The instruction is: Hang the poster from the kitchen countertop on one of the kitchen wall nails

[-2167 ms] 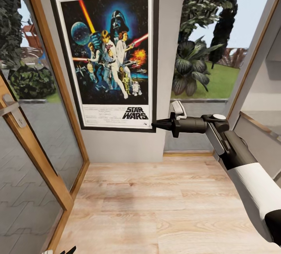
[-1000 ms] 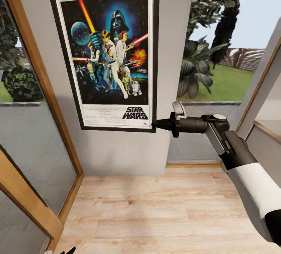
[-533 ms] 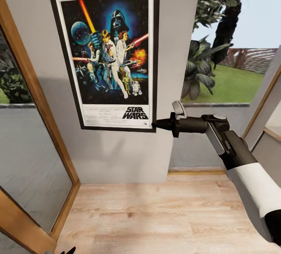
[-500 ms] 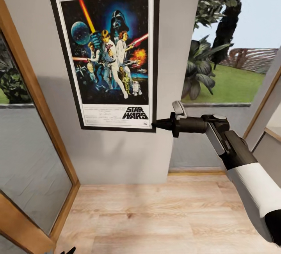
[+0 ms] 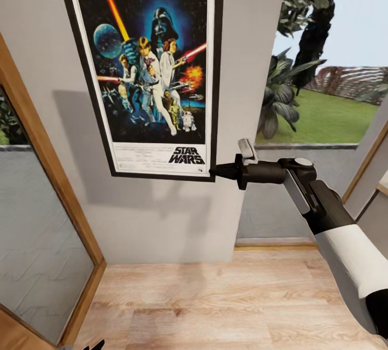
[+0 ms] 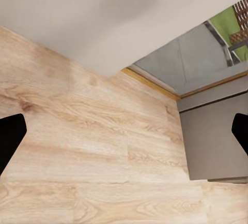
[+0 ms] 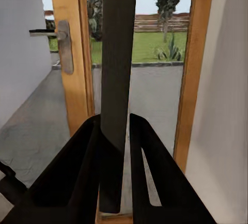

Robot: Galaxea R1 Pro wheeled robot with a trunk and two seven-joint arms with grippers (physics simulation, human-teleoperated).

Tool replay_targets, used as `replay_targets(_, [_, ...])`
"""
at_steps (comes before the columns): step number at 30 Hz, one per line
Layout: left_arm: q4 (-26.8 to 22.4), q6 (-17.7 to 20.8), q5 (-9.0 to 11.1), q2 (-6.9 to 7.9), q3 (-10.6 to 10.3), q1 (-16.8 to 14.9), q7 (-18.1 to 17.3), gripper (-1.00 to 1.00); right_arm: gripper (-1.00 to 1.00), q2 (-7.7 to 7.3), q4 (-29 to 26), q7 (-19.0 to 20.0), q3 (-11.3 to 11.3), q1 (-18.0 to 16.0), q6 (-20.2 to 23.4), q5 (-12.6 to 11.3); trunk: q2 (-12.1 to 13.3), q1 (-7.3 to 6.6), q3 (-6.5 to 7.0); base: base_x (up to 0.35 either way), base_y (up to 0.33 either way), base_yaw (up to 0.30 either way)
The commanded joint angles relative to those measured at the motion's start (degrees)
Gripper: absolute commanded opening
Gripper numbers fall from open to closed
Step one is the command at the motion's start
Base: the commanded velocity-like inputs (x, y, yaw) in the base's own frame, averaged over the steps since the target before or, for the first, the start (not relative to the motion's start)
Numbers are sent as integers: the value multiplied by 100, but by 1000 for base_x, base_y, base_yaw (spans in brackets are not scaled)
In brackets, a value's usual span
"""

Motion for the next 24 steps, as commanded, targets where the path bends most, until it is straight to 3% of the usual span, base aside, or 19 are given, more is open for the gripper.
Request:
replay_targets(1, [-2, -33, 40, 2, -48, -4, -8, 100, -100, -7, 4, 6, 16, -4, 62, -57, -11, 3, -11, 34, 0, 0])
replay_targets(11, [0, -33, 40, 2, -48, -4, -8, 100, -100, -9, 17, 14, 26, 59, -29, -68, -11, 3, -11, 7, 0, 0])
replay_targets(14, [0, -33, 40, 2, -48, -4, -8, 100, -100, -33, 42, 32, 27, 62, -375, -80, -11, 3, -11, 0, 0, 0])
replay_targets(24, [0, -33, 40, 2, -48, -4, -8, 100, -100, -43, 66, 228, 27, 71, -516, -56, -11, 3, -11, 0, 0, 0])
